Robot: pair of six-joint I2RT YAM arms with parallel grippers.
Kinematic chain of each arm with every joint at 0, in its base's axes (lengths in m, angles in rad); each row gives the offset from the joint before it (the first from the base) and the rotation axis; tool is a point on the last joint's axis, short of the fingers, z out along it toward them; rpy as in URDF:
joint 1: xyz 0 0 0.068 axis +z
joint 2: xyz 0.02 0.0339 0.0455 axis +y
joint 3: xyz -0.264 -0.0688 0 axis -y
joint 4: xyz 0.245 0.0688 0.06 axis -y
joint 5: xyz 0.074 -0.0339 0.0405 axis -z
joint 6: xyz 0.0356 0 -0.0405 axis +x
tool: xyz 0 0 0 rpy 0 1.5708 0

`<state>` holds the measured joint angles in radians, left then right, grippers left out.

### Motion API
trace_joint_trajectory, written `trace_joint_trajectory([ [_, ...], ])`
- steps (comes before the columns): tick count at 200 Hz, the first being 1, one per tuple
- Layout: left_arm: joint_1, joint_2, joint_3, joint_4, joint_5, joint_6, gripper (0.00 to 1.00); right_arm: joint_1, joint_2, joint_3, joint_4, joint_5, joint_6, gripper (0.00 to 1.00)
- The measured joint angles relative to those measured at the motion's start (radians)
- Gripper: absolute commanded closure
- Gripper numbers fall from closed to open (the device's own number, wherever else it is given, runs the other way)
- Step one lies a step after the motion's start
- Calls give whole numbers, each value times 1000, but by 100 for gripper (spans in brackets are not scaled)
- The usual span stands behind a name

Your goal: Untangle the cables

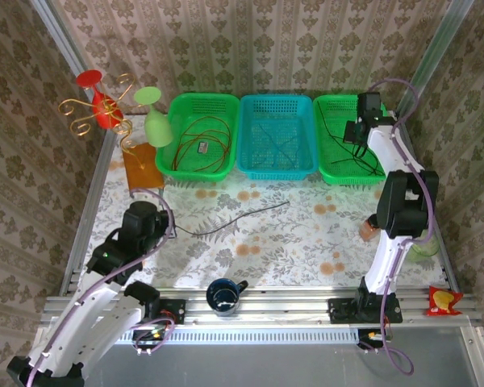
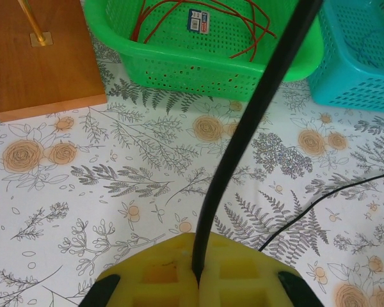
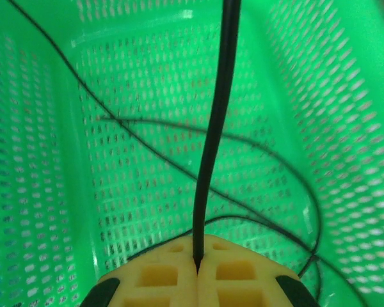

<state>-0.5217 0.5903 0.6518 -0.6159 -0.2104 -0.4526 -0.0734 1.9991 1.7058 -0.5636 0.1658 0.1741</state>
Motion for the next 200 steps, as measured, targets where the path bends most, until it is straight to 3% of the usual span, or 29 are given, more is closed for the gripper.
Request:
trace_joint_trajectory([
  [80,-61,18,0,4,-37,-23,100,2,201,129,-177,-136,65,100],
  [90,-68,25,0,4,-41,-24,100,2,209,153,-190,-149,67,90],
  [110,-83,39,3,3,-49,-26,100,2,213,184,-204,-169,79,58],
  [152,-113,45,15,3,-72,-26,100,-5,213,199,-227,-193,72,27],
  [200,-140,61,68,3,-94,-26,100,-48,157,203,-256,-204,74,17],
])
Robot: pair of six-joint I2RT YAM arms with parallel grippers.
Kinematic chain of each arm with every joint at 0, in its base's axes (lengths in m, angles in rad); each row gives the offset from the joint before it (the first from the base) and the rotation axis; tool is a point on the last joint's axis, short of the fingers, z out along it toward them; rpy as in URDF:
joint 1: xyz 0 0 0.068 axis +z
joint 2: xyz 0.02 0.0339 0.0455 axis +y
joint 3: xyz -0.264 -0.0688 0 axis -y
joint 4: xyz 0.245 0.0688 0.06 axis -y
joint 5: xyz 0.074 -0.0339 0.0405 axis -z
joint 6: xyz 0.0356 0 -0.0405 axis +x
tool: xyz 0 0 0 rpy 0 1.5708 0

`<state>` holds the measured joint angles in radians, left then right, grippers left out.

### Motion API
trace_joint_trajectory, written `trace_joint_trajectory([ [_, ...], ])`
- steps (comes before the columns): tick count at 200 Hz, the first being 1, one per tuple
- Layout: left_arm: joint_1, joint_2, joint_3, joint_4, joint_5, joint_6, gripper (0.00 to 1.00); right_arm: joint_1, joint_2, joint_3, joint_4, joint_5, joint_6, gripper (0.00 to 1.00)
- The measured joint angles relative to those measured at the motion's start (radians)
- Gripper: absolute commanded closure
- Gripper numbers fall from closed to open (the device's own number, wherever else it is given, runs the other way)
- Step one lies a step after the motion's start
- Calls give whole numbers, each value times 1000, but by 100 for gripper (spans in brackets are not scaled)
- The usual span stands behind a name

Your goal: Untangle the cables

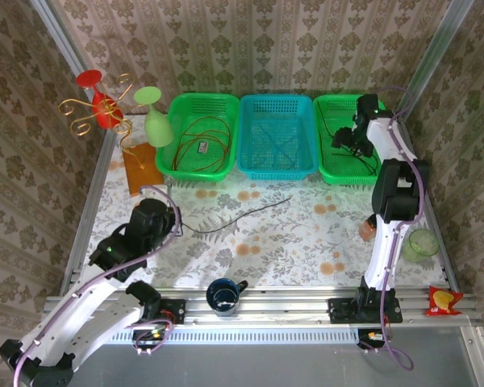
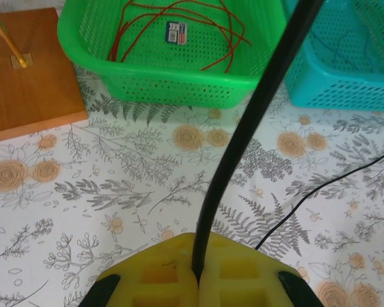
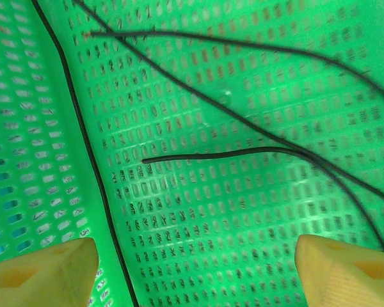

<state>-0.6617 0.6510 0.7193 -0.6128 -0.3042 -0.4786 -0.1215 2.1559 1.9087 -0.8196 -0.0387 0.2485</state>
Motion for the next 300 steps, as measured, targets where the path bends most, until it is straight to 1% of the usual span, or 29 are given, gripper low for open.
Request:
trace_joint_trajectory([
  [21,-23,19,35,0,-9,0,100,-12,-94,-13,4,-3,7,15],
  [50,-81,73,122,10,-20,10,100,-11,-325,-130,38,-27,19,14],
  [62,-106,104,164,27,-26,21,100,-10,-436,-216,84,-39,25,14],
  [91,-183,203,270,91,-49,59,100,-2,-694,-485,206,-90,61,14],
  [124,-286,357,390,194,-69,117,100,14,-908,-733,266,-101,108,13],
  [142,-315,450,464,253,-66,145,100,20,-1028,-848,301,-100,136,12],
  [158,-325,546,551,300,-47,169,100,20,-1116,-906,301,-88,154,11],
  [190,-326,719,739,381,18,208,100,20,-1227,-940,300,-35,171,9],
  [219,-326,875,947,412,92,237,100,20,-1301,-948,301,10,179,6],
  [229,-326,923,1017,426,121,241,100,20,-1316,-951,301,28,179,4],
  [262,-312,1078,1246,474,236,235,100,11,-1344,-990,306,64,196,3],
  [300,-291,1278,1574,494,295,231,100,5,-1362,-1011,305,79,206,2],
])
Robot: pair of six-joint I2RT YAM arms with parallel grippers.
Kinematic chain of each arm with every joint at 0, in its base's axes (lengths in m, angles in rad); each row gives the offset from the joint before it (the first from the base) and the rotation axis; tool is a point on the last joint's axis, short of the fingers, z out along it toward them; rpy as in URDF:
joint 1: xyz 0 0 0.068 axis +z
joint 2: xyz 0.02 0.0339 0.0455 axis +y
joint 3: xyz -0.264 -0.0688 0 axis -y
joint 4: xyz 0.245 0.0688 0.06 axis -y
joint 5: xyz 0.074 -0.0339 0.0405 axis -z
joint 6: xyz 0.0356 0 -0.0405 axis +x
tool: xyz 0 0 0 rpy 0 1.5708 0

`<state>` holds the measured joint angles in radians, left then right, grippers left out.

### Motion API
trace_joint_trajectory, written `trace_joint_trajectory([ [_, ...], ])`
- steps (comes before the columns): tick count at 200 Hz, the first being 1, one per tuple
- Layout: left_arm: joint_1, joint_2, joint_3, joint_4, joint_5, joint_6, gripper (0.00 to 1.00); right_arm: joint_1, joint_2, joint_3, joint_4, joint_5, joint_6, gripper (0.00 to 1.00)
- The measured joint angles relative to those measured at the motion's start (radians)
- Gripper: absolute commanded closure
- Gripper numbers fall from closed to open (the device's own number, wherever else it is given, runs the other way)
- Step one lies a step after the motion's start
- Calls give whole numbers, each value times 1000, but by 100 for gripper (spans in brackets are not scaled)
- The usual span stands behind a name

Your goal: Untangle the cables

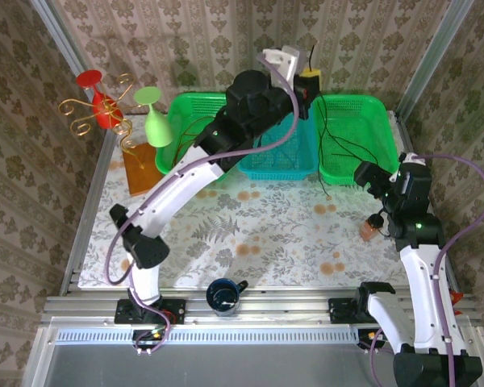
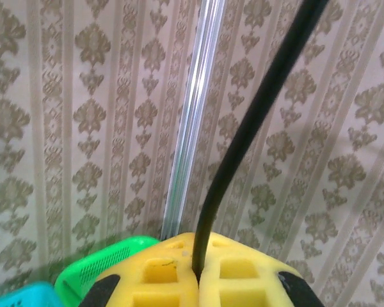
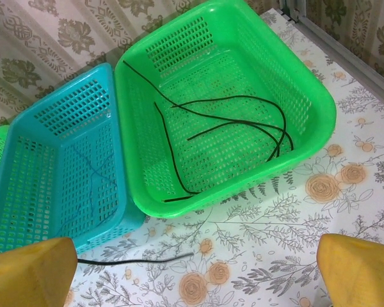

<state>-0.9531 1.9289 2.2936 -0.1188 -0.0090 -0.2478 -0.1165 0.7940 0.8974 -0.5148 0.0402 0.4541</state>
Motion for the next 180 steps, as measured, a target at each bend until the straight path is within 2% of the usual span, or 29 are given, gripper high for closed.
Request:
trace_joint_trajectory([
  [31,1,156,262,8,21,-2,100,-15,-29,-10,2,18,14,0],
  [47,0,207,330,40,12,-1,100,-31,-44,-25,3,22,27,0],
  [109,23,300,347,256,-101,6,100,-64,-76,-43,0,34,44,0],
  [180,20,356,347,415,-136,19,100,-64,-76,-43,0,35,43,0],
])
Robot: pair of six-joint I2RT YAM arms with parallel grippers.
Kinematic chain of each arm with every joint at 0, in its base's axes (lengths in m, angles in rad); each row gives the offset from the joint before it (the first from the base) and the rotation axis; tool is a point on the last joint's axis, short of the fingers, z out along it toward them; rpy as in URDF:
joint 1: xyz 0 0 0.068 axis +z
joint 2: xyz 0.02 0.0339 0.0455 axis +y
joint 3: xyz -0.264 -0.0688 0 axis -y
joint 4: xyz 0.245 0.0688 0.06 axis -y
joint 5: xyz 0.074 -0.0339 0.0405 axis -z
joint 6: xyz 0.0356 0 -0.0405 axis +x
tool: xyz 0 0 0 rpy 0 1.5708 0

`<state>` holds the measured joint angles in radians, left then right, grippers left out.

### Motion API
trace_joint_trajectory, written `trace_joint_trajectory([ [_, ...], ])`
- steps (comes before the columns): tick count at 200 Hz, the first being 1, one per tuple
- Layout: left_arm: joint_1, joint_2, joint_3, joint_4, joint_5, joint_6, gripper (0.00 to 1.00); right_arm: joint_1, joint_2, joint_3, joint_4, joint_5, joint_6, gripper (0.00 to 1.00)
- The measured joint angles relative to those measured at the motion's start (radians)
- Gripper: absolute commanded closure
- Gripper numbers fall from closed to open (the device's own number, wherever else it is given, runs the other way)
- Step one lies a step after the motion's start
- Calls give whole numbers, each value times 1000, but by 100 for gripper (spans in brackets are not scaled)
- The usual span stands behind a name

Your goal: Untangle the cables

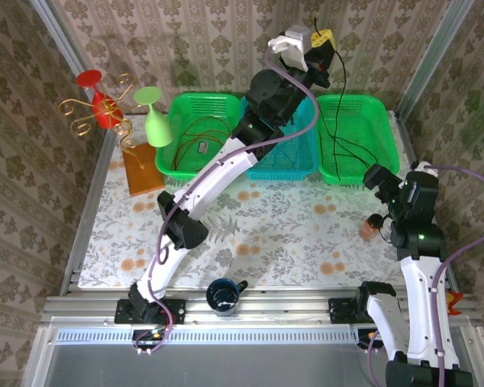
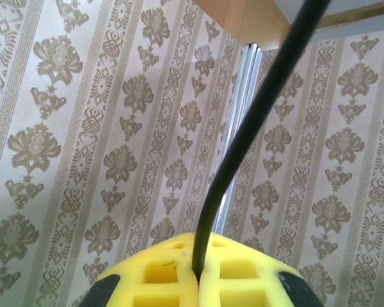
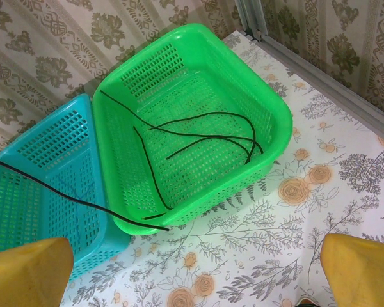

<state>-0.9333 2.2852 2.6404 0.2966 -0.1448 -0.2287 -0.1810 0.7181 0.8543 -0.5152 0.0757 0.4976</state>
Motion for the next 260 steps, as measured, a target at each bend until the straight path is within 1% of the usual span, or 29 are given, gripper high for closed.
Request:
trace_joint_trajectory([
  [41,-9,4,0,98,-10,35,100,0,3,0,0,0,0,0],
  [89,-15,5,0,161,0,65,100,0,3,0,-2,0,0,0],
  [151,-17,16,2,190,16,76,100,0,3,1,-8,0,0,0],
  [169,-14,22,-2,175,15,72,100,0,3,2,-8,0,-1,0],
  [211,-13,40,-73,135,18,15,100,0,2,2,-8,3,-4,0],
  [234,-12,89,-76,67,28,-21,100,0,1,3,-11,8,-4,0],
  [260,-8,174,-77,-51,29,-76,100,0,0,14,-31,27,-4,0],
])
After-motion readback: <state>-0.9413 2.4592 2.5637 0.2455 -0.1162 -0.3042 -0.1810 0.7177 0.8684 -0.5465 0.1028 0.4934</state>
